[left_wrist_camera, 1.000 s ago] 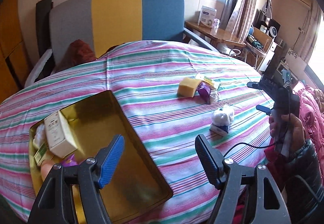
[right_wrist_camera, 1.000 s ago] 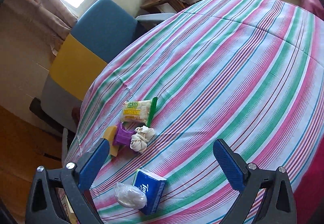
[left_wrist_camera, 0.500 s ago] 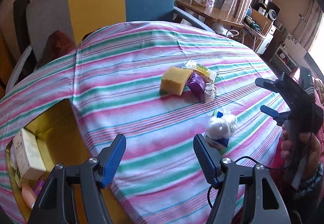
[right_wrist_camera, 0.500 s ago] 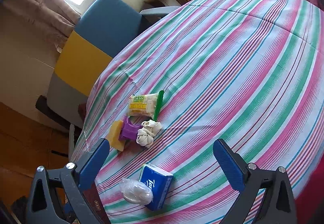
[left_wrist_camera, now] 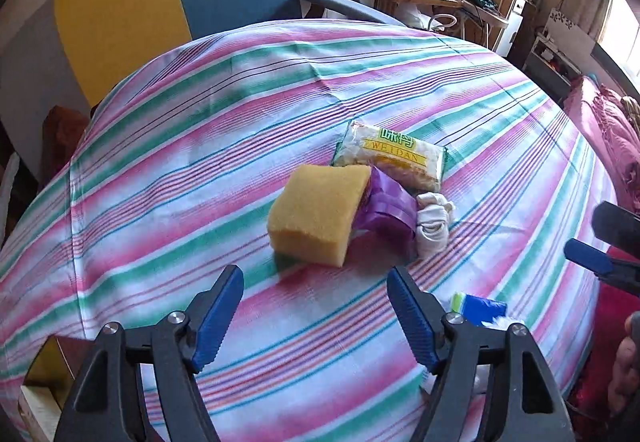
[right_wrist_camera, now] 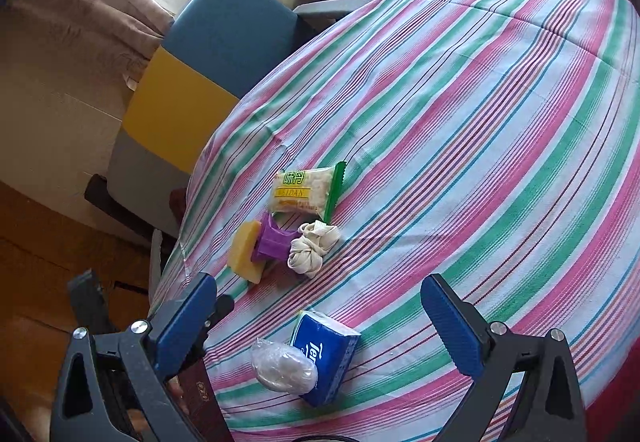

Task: Organize objects
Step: 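Grasp the second yellow sponge with the left gripper and lift, then carry the sponge over the tray while the right gripper grasps another purple packet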

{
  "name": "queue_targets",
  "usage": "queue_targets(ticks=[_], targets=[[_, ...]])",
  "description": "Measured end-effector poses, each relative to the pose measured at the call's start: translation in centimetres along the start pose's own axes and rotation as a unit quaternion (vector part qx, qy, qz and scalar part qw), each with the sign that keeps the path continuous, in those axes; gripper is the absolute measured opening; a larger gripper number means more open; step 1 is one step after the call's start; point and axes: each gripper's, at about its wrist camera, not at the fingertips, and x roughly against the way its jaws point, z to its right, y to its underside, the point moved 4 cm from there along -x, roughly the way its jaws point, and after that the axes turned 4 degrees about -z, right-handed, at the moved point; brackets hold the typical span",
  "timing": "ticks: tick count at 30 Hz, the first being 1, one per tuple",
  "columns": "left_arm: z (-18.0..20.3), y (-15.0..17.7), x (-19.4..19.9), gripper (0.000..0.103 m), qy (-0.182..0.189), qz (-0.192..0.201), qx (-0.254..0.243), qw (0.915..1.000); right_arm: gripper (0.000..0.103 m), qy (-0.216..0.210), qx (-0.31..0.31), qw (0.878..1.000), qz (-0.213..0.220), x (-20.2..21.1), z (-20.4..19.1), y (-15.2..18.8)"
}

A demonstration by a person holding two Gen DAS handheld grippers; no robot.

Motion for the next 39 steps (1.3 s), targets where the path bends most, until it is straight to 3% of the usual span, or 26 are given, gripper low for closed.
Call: queue_targets(ticks=[8,9,10,11,15,27,39], targets=[[-1.2,-2.6,-3.9,0.076,0.038,-0.017,0.020,0.9989,0.103,-0.007,0.003,1.000,-0.013,-0.6,-0.2,0.2],[-1.4,-2.7,-4.4,0.073,0.049,-0.019,0.028,0.9982,0.103,-0.006,0.004,1.000,-0.013,-0.6,-0.2,0.2],[-1.5,-2.7,-4.8,0.059,0.067,-0.027,0.039,0.9966,0.103,-0.004,0.004,1.000,-0.012,-0.6,-0.2,0.2],[-1.6,-2.5,-5.0,0.055,0.084,-0.034,0.050,0.9946,0.103,-0.002,0.005,1.000,-0.012,-0.5,-0.2,0.1],[-1.2,-1.2,-4.2,0.053,0.093,-0.022,0.052,0.9940,0.103,0.006,0.009,1.000,-0.010,-0.6,-0.4,0.2],[-1.7,3.8,4.1,0.052,0.081,0.013,0.085,0.9930,0.103,0.032,0.016,0.999,-0.004,-0.9,-0.5,0.0],[-1.9,10.4,15.8,0.052,0.088,0.087,0.080,0.9891,0.100,0.082,0.073,0.994,-0.010,-1.8,-1.6,0.8]])
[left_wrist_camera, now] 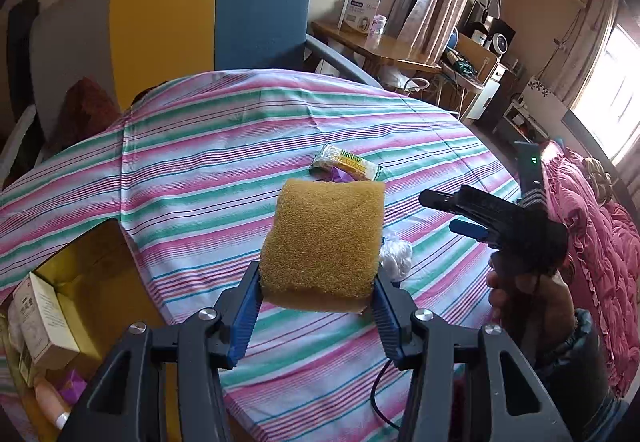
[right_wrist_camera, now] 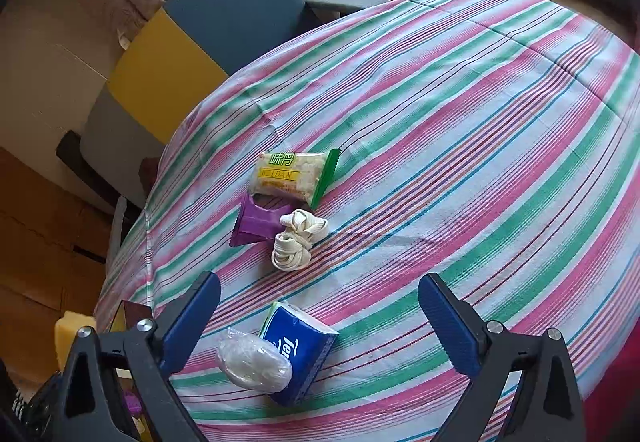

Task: Organize objects
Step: 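Carry the sponge over the tray while the right gripper grasps another purple packet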

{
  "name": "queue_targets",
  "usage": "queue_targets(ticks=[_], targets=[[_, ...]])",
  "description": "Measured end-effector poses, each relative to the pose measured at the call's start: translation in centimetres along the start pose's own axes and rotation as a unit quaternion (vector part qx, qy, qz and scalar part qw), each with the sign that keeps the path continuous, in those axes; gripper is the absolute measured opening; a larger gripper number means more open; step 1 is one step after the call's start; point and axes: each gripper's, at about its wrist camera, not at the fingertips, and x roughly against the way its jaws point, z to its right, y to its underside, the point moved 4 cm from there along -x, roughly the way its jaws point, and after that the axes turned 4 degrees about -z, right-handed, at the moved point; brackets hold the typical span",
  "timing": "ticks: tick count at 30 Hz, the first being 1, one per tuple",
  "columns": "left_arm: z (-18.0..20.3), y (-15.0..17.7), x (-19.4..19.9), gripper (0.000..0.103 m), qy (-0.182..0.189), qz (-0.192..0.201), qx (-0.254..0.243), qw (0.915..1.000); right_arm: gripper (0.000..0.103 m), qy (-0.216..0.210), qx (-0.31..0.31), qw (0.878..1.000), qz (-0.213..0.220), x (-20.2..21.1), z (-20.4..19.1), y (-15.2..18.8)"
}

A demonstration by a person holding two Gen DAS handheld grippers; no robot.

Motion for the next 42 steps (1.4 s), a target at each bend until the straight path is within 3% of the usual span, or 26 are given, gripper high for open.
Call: queue_targets(ticks=[5,12,15,22,26,33,38,42], targets=[[-1.5,3.0,4.0,0.052,-0.017,0.036,0.004,0.9992,0.095,0.021,0.014,1.000,-0.002,-0.1,-0.1,0.2],[-5.8,8.2,6.4,0.052,-0.044,0.051,0.045,0.9967,0.066,0.048,0.052,0.997,-0.020,-0.9,-1.2,0.9],[-7.5,10.4,6.7,0.052,-0.048,0.046,0.064,0.9958,0.062,0.060,0.101,0.992,-0.039,-1.7,-2.9,1.5],[-10.2,12.9,7.6,0.052,-0.042,0.056,0.094,0.9932,0.061,0.083,0.253,0.963,-0.046,-4.1,-8.5,0.5],[-11.3,13.6,7.7,0.052,-0.035,0.058,0.114,0.9911,0.061,0.121,0.333,0.933,-0.062,-7.1,-10.3,-0.3],[-12.5,14.0,7.0,0.052,-0.027,0.046,0.136,0.9892,0.057,0.168,0.402,0.897,-0.078,-11.2,-10.8,-1.6],[-12.7,13.9,6.5,0.052,-0.024,0.042,0.141,0.9888,0.031,0.172,0.414,0.888,-0.102,-13.1,-11.2,-1.8],[-12.9,13.9,6.7,0.052,-0.038,0.043,0.144,0.9879,0.030,0.165,0.423,0.884,-0.111,-13.3,-12.3,-1.1]])
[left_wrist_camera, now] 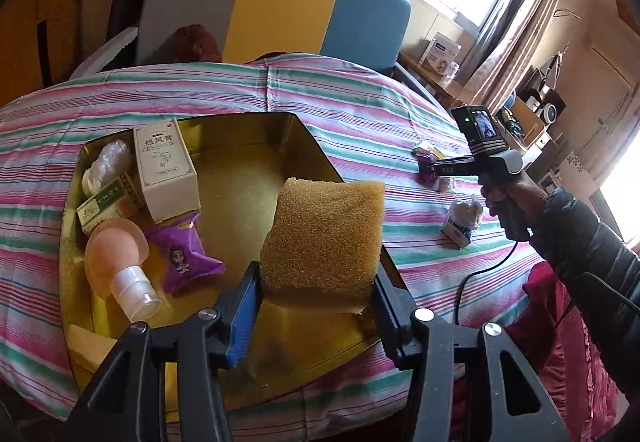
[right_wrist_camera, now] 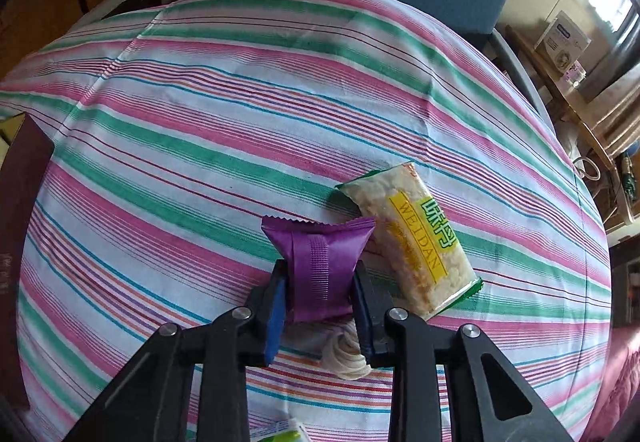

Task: Organize objects
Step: 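Carry the sponge over the tray while the right gripper grasps another purple packet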

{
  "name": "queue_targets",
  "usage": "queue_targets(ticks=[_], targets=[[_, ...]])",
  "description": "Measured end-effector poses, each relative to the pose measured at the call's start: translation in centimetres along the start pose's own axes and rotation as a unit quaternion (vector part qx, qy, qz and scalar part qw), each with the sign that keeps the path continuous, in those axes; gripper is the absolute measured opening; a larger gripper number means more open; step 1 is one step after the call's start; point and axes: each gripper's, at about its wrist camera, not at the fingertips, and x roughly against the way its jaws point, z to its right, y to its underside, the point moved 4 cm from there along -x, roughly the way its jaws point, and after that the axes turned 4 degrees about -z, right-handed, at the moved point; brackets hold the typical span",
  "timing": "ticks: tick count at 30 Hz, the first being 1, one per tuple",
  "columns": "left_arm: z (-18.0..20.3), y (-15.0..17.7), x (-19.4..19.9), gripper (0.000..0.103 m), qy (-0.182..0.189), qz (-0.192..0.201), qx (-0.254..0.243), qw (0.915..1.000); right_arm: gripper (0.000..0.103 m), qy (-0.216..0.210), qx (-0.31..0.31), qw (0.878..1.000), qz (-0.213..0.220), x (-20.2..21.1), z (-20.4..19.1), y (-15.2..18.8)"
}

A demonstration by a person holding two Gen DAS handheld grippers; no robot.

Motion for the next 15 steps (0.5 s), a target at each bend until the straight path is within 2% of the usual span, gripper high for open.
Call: queue_targets(ticks=[3,9,15], targets=[[-0.1,0.0,0.5,0.052,-0.017,0.011,-0.003,0.9998,0.030,0.004,0.012,1.000,-0.001,1.1,-1.4,-0.1],[-0.6,0.2,1.6,0.052,-0.062,0.032,-0.005,0.9976,0.030,-0.038,0.012,0.998,0.044,5.5,-5.0,0.4],[-1.4,0.9,2.5,0.052,-0.109,0.047,-0.011,0.9928,0.030,-0.073,0.042,0.995,0.056,7.0,-10.7,3.7]])
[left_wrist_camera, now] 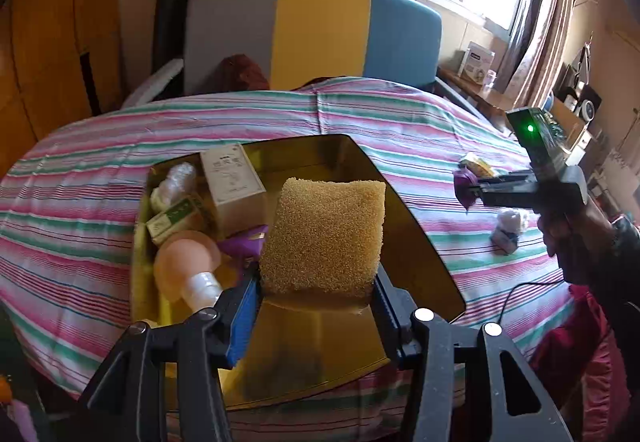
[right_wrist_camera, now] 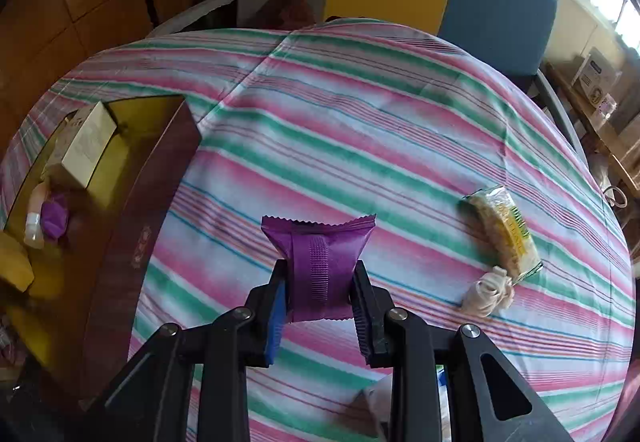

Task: Organize objects
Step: 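Carry the sponge over the tray while the right gripper grasps another purple packet, then hold the sponge above the tray while carrying the purple packet toward it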

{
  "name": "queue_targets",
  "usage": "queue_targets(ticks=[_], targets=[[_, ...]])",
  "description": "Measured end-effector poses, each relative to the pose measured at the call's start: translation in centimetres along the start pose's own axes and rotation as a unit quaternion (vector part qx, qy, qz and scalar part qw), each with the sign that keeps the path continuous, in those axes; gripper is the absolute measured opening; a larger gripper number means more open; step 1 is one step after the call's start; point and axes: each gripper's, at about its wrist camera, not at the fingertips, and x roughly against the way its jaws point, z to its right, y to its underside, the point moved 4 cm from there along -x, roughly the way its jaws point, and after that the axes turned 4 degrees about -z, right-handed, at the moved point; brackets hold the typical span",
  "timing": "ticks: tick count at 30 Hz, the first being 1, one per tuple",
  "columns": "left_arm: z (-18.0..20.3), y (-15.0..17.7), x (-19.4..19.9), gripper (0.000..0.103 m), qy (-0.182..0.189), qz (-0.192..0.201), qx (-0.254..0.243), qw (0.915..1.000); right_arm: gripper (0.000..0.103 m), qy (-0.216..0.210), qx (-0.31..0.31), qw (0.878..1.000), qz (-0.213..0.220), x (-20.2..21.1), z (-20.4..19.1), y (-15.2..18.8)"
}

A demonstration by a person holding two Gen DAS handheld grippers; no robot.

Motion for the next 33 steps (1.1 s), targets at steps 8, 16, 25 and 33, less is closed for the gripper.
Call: queue_targets(ticks=[8,16,25,33], targets=[[-0.9,0.9,1.0,0.052,-0.023,0.008,-0.002,0.9997,0.029,-0.033,0.017,0.999,0.007,-1.9,-2.4,2.5],[-0.9,1.9,1.3,0.052,-0.038,0.005,-0.002,0.9993,0.029,-0.049,0.015,0.999,0.016,-2.7,-2.4,2.7],[-0.5,2.2,1.4,0.052,-0.047,0.003,-0.008,0.9989,0.029,-0.047,0.021,0.999,0.015,-2.8,-2.4,2.6],[-0.8,1.7,1.6,0.052,-0.024,-0.003,0.002,0.9997,0.029,-0.041,0.028,0.999,0.014,-2.7,-2.6,2.7]])
